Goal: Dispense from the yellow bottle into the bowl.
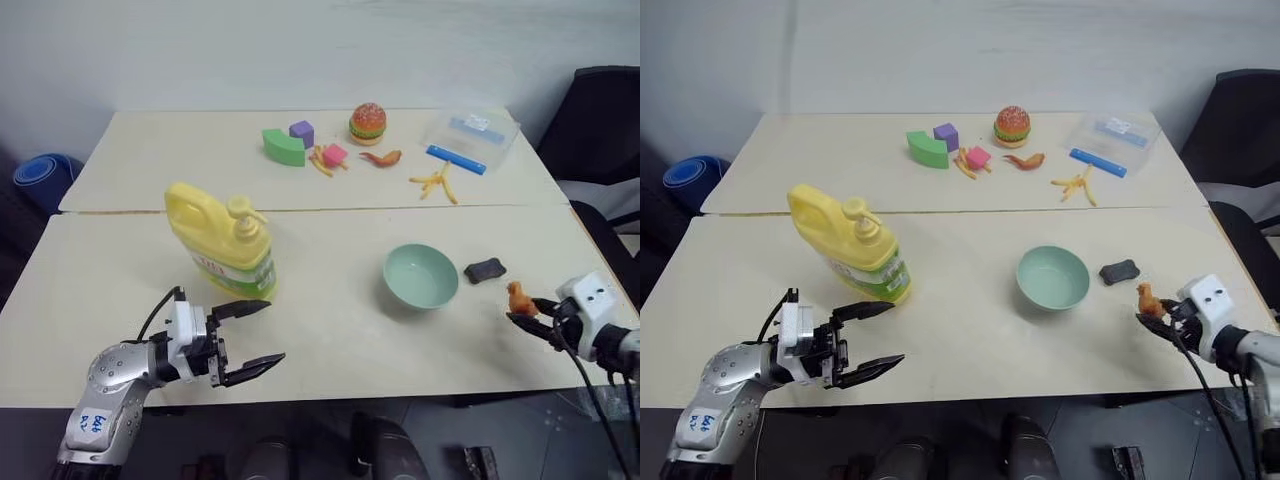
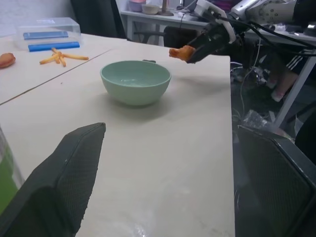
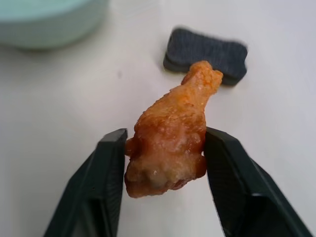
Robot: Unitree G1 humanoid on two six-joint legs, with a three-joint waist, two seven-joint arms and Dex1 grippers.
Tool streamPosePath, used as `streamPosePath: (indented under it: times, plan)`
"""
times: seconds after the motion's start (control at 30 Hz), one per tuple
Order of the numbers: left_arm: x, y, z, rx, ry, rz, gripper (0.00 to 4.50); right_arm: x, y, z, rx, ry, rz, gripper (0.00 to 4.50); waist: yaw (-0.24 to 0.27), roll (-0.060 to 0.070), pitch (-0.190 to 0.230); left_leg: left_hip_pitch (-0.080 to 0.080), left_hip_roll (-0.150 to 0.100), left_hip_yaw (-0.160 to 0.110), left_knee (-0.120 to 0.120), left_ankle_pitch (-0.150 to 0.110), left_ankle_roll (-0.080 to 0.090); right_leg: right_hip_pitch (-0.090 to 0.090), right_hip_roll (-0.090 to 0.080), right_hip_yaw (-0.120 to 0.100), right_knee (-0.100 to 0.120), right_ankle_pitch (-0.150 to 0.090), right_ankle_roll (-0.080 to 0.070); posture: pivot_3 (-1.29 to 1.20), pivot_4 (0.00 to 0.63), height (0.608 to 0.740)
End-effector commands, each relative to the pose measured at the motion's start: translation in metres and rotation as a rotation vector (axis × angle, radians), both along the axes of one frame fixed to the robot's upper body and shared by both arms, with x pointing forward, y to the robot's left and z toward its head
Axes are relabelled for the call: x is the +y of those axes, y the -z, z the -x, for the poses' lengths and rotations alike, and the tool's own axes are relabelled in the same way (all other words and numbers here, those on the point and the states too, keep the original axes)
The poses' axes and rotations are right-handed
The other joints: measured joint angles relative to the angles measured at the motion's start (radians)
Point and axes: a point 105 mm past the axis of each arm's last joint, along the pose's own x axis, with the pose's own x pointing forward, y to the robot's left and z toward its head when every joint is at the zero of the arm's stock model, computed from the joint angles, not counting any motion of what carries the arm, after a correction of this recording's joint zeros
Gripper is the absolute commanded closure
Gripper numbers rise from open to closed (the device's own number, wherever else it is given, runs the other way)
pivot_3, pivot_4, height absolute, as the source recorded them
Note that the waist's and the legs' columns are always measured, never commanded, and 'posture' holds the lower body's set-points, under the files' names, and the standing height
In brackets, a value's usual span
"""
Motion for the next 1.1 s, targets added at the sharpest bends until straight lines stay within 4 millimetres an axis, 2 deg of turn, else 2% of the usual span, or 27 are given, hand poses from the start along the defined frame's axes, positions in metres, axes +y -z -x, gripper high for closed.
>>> streamPosePath:
  times: [0.03, 0.13, 0.23, 0.27, 0.37, 0.43, 0.53, 0.57, 0.7, 0.77, 0.87, 1.0, 1.07, 1.1]
  plan:
    - [0.002, -0.007, -0.003, -0.054, -0.003, -0.017, 0.00, -0.002, -0.005, -0.009, -0.060, -0.036, 0.050, 0.98, 0.000, 0.001, 0.001, 0.000, 0.000, 0.000, 0.000, 0.000, 0.000, 0.000, 0.000, 0.000, 0.000, 0.000, 0.000, 0.00, 0.150, 0.740]
    - [0.007, -0.008, -0.003, -0.060, -0.019, -0.024, 0.00, 0.008, -0.023, -0.010, -0.133, -0.104, 0.045, 0.01, 0.000, 0.002, 0.000, 0.000, 0.000, 0.000, 0.000, 0.001, -0.001, 0.000, 0.000, 0.000, 0.001, 0.000, 0.000, 0.00, 0.150, 0.740]
    - [0.012, -0.006, -0.003, -0.055, -0.035, -0.034, 0.00, 0.043, -0.047, -0.001, -0.183, -0.275, 0.006, 0.01, 0.002, 0.002, 0.000, 0.000, 0.000, -0.002, 0.000, 0.001, -0.001, 0.000, 0.000, -0.001, 0.000, 0.000, 0.000, 0.00, 0.150, 0.740]
    - [0.013, -0.006, -0.003, -0.048, -0.038, -0.031, 0.00, 0.062, -0.053, 0.003, -0.191, -0.339, -0.021, 0.01, 0.003, 0.003, 0.001, 0.000, 0.001, -0.002, 0.000, 0.001, -0.001, 0.000, 0.000, -0.001, -0.001, 0.000, 0.000, 0.00, 0.150, 0.740]
    - [0.013, -0.005, -0.003, -0.033, -0.040, -0.022, 0.00, 0.101, -0.059, 0.011, -0.185, -0.456, -0.065, 0.01, 0.006, 0.002, 0.001, 0.001, 0.001, -0.003, 0.000, 0.001, -0.001, 0.000, -0.001, -0.002, -0.001, 0.000, 0.000, 0.00, 0.150, 0.740]
    - [0.011, -0.005, -0.003, -0.029, -0.035, -0.021, 0.00, 0.130, -0.055, 0.011, -0.172, -0.519, -0.091, 0.01, 0.007, 0.001, 0.000, 0.002, 0.001, -0.003, 0.000, 0.000, -0.002, 0.000, -0.001, -0.002, -0.001, 0.000, 0.000, 0.00, 0.150, 0.740]
    - [0.009, -0.006, -0.005, -0.039, -0.034, -0.025, 0.00, 0.154, -0.041, 0.006, -0.132, -0.565, -0.060, 0.01, 0.006, 0.001, 0.000, 0.002, 0.001, -0.004, 0.000, 0.000, -0.002, 0.000, -0.001, -0.003, -0.001, 0.000, 0.000, 0.00, 0.150, 0.740]
    - [0.009, -0.006, -0.006, -0.044, -0.036, -0.027, 0.00, 0.159, -0.037, 0.004, -0.131, -0.578, -0.043, 0.01, 0.005, 0.001, 0.000, 0.002, 0.001, -0.004, 0.001, 0.000, -0.002, -0.001, -0.002, -0.002, -0.001, 0.000, 0.000, 0.00, 0.150, 0.740]
    - [0.011, -0.009, -0.008, -0.060, -0.044, -0.034, 0.00, 0.171, -0.027, -0.026, -0.156, -0.474, -0.060, 0.01, 0.006, 0.001, 0.000, 0.001, 0.000, -0.004, 0.001, 0.000, -0.002, -0.002, -0.002, -0.003, -0.001, 0.000, 0.000, 0.00, 0.150, 0.740]
    - [0.012, -0.010, -0.008, -0.065, -0.052, -0.035, 0.00, 0.174, -0.021, -0.033, -0.154, -0.459, -0.040, 0.01, 0.006, 0.001, 0.000, 0.000, 0.000, -0.004, 0.001, 0.000, -0.002, -0.003, -0.002, -0.003, 0.000, 0.000, 0.000, 0.00, 0.150, 0.740]
    - [0.015, -0.013, -0.007, -0.080, -0.080, -0.036, 0.00, 0.177, -0.013, -0.037, -0.106, -0.427, -0.081, 0.63, 0.005, 0.001, 0.000, -0.002, -0.001, -0.005, 0.001, 0.001, -0.002, -0.004, -0.002, -0.004, 0.003, 0.000, 0.000, 0.00, 0.150, 0.740]
    - [0.015, -0.030, -0.011, -0.120, -0.126, 0.010, 0.00, 0.179, -0.007, -0.036, -0.054, -0.415, -0.094, 2.01, 0.001, 0.000, 0.000, -0.002, 0.000, -0.004, 0.001, 0.001, -0.001, -0.004, -0.002, -0.004, 0.003, 0.000, 0.000, 0.00, 0.150, 0.740]
    - [0.014, -0.037, -0.008, -0.131, -0.127, 0.009, 0.00, 0.182, -0.006, -0.037, -0.042, -0.414, -0.103, 2.84, 0.000, 0.000, 0.000, -0.001, 0.000, -0.004, 0.001, 0.001, -0.001, -0.004, -0.002, -0.003, 0.004, 0.000, 0.000, 0.00, 0.150, 0.740]
    - [0.014, -0.039, -0.006, -0.127, -0.127, 0.007, 0.00, 0.184, -0.006, -0.036, -0.029, -0.421, -0.108, 3.10, 0.000, 0.000, 0.000, -0.001, 0.000, -0.004, 0.001, 0.001, -0.001, -0.004, -0.002, -0.003, 0.004, 0.000, 0.000, 0.00, 0.150, 0.740]
